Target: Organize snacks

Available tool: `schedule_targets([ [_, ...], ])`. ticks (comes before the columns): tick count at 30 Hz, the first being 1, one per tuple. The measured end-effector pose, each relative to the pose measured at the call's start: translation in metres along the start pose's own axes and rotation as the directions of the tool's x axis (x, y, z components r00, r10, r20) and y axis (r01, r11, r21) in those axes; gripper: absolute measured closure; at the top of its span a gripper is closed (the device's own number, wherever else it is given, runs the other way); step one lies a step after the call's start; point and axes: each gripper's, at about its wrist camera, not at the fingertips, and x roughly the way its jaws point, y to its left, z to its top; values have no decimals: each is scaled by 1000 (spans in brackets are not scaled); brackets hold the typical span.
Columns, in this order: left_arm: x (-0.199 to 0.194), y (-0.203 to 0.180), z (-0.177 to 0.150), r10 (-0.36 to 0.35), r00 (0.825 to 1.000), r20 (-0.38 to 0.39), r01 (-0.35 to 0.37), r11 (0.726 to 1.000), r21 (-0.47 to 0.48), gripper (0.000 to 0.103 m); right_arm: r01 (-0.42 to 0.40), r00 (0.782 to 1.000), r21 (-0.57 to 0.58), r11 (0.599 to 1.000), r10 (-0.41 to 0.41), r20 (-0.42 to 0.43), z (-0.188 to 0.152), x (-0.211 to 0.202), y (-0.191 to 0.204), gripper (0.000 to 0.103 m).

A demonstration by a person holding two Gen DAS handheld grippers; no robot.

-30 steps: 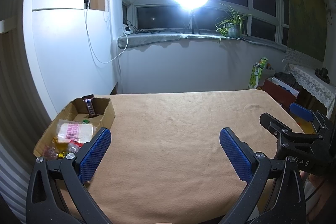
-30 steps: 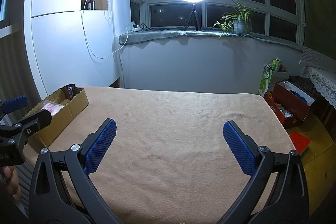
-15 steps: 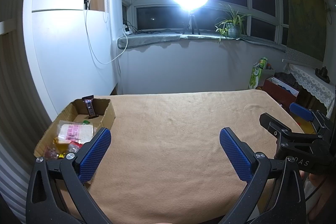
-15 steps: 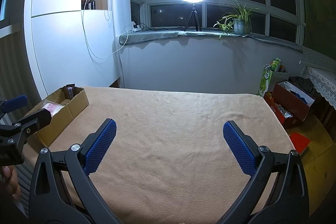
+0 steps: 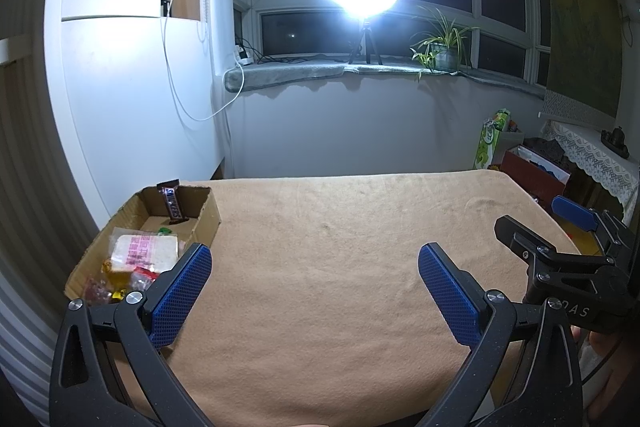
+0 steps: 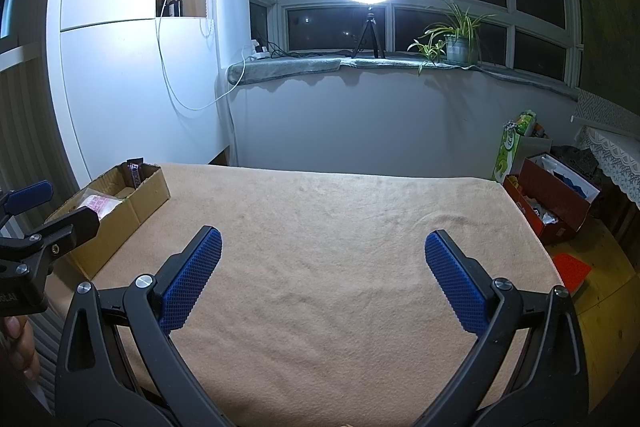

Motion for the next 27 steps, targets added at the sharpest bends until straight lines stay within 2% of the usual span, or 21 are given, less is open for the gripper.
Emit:
schedule_targets([
  [22, 3, 2, -4, -3, 1000, -12, 3, 1000, -9, 0, -6, 1000, -3, 1000, 6, -7, -3, 1, -5, 0],
  [27, -2, -1, -6, 20, 1000, 18, -20, 1000, -1, 0, -5, 1000, -3, 1000, 5, -8, -2, 1, -5, 0],
])
